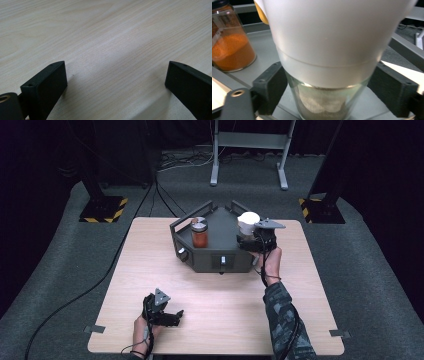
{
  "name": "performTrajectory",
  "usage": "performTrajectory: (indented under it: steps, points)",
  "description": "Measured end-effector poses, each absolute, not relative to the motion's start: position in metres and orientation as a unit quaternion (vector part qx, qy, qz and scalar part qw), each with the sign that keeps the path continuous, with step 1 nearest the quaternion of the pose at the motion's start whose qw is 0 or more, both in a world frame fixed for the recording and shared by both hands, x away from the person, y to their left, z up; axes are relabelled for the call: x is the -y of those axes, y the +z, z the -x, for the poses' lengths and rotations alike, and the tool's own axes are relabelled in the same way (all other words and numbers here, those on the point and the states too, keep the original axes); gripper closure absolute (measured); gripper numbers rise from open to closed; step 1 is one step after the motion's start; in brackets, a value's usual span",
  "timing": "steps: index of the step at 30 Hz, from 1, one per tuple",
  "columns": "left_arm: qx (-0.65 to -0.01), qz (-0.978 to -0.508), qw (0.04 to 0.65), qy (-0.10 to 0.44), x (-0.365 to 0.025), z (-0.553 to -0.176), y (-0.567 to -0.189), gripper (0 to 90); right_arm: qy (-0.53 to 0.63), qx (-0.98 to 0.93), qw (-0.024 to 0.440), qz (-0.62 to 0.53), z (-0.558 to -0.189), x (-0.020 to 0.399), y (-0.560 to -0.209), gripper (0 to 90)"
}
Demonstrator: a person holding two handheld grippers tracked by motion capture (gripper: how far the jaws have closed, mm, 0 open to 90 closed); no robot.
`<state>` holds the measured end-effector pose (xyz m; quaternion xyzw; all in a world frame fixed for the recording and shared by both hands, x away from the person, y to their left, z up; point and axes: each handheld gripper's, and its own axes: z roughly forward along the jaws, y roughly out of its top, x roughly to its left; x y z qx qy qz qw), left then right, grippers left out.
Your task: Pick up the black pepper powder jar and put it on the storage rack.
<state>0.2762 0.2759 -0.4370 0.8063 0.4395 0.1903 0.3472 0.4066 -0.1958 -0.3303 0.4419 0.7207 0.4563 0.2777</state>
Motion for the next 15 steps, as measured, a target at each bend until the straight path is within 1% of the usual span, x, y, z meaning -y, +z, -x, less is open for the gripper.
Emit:
performTrajectory:
  steps: [7,15]
  points:
    - [-0.440,-0.806,0.347,0.190,-0.276,-0.276,-0.437,3.5,0.439,-0.733,0.275,-0.440,-0.400,0.197,-0.320,3.6]
    - [-0.439,-0.806,0.348,0.191,-0.276,-0.276,-0.437,3.5,0.422,-0.747,0.263,-0.441,-0.389,0.206,-0.319,0.0]
